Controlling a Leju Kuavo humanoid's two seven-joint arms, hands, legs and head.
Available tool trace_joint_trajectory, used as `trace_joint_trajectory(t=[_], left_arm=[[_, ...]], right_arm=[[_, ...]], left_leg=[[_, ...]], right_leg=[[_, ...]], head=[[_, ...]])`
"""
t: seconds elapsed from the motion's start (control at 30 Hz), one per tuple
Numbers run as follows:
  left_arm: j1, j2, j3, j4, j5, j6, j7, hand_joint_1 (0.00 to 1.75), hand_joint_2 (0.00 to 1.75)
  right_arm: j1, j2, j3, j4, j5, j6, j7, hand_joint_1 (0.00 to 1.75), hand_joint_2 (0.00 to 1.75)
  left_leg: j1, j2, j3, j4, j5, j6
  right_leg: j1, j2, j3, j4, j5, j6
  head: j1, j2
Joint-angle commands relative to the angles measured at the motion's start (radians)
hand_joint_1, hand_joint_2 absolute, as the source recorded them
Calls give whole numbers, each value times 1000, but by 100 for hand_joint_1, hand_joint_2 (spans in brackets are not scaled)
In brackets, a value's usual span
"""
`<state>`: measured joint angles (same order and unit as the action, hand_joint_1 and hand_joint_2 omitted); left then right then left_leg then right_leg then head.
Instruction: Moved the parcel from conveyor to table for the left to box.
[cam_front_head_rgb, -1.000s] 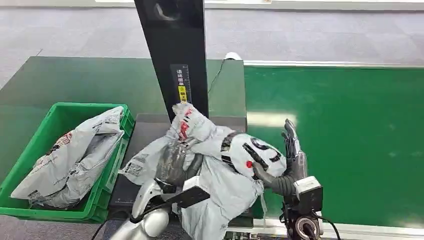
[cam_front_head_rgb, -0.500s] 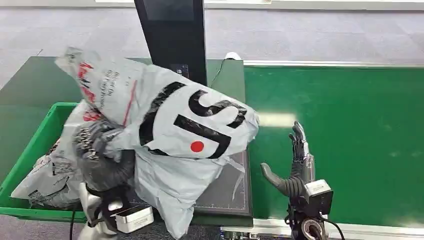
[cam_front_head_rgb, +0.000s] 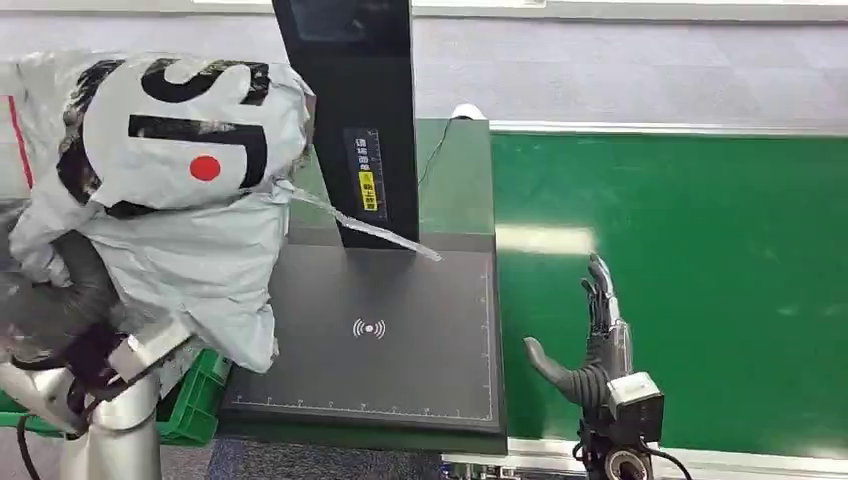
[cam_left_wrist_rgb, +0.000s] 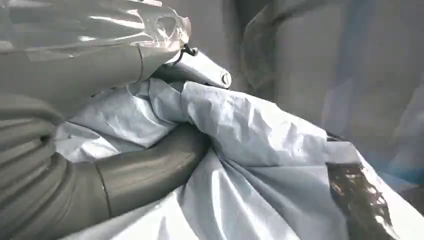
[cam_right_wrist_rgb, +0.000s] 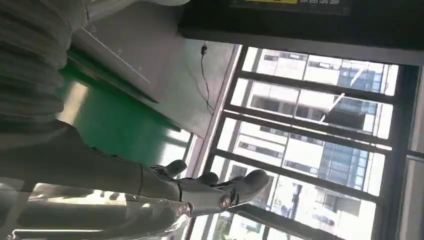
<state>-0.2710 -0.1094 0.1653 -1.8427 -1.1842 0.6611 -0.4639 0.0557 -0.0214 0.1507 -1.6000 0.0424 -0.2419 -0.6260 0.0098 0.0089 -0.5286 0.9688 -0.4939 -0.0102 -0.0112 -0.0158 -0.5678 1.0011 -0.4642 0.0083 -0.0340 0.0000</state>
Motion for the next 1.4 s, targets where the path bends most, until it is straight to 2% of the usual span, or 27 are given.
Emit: trace_joint_trajectory(t=[0.03,0.07,0.1,0.13,0.2,0.27,0.4,0.47,0.7,0.73,0.8,0.93,1.0,1.03,1.1,1.3,1.37,1.4], left_arm=[[-128,234,19,572,-87,-71,460,175,175],[-169,259,10,669,-94,-143,546,175,175],[-185,270,5,712,-83,-141,558,175,175],[-205,285,7,767,-70,-143,583,175,0],[-225,313,6,837,-46,-137,588,175,0],[-263,350,8,952,-23,-239,642,169,0],[-361,412,22,1197,7,-189,624,166,0],[-379,435,27,1290,-4,-242,653,173,0],[-362,425,21,1320,-16,-279,667,175,0],[-347,423,5,1312,-18,-409,665,171,0],[-324,418,-9,1321,-16,-506,649,175,0],[-229,394,-38,1239,16,-595,573,175,0],[-223,388,-42,1227,15,-596,575,175,0],[-196,383,-61,1161,20,-632,567,175,175],[-192,378,-66,1142,24,-643,571,175,175],[-88,352,-142,891,74,-727,519,175,175],[-62,352,-171,811,89,-738,520,175,175],[-59,348,-177,789,91,-730,522,175,175]], right_arm=[[94,-9,-32,-95,7,-25,12,0,175],[102,-13,-37,-100,8,-20,16,0,175],[105,-13,-38,-101,9,-16,17,0,175],[106,-10,-39,-100,11,-11,17,0,175],[102,-5,-37,-95,16,-7,18,0,175],[91,-10,-28,-86,22,6,22,0,175],[31,-13,-27,-40,18,25,38,0,175],[6,-17,-19,-22,17,34,46,0,175],[-1,-16,-16,-11,19,37,50,0,175],[-9,-21,-9,-1,37,36,51,0,175],[-25,-18,-5,22,46,38,51,0,175],[-42,-19,-4,47,54,40,47,0,175],[-41,-20,-5,44,54,39,47,0,175],[-38,-17,-9,40,58,37,46,0,175],[-37,-17,-9,38,59,37,46,0,175],[-15,-2,-30,13,74,38,44,0,175],[-5,-1,-39,4,78,41,43,0,175],[-1,0,-41,2,79,42,44,0,175]], left_leg=[[0,2,1,-1,1,0],[0,0,0,-2,2,0],[0,-2,0,-1,2,0],[1,-1,0,-1,2,-1],[1,0,0,-2,3,-1],[1,2,-1,-2,3,-1],[1,4,1,-2,3,-1],[1,7,0,-1,2,-1],[1,9,3,-2,1,-1],[1,9,3,-3,2,-1],[1,10,4,-4,3,-1],[-1,12,9,-7,3,-1],[-1,10,11,-9,3,-1],[-1,11,11,-10,5,-1],[-2,8,18,-7,1,-2],[-1,6,13,-8,5,-2],[-1,3,19,-5,1,-2],[-2,2,18,-7,2,-2]], right_leg=[[1,3,-1,0,1,-2],[1,2,-1,-1,2,-2],[0,0,-1,0,1,-2],[1,1,-1,-1,1,-2],[1,2,-1,-1,2,-2],[2,4,-2,-1,2,-2],[2,6,-1,-1,3,-2],[1,7,-2,0,2,-2],[1,10,-1,0,2,-2],[1,11,-1,-1,3,-2],[1,12,0,-2,4,-2],[0,14,5,-3,5,-2],[-1,13,8,-3,4,-3],[-1,14,7,-5,6,-3],[-2,9,14,0,1,-3],[-2,8,11,-3,5,-3],[-2,4,18,1,-1,-2],[-3,4,17,-2,0,-2]], head=[[-2,0],[-1,0],[-1,0],[-1,0],[-1,0],[-1,0],[-1,0],[-1,0],[-1,0],[-1,0],[-1,0],[-1,0],[-1,0],[-1,0],[-2,0],[-2,0],[-2,0],[-2,0]])
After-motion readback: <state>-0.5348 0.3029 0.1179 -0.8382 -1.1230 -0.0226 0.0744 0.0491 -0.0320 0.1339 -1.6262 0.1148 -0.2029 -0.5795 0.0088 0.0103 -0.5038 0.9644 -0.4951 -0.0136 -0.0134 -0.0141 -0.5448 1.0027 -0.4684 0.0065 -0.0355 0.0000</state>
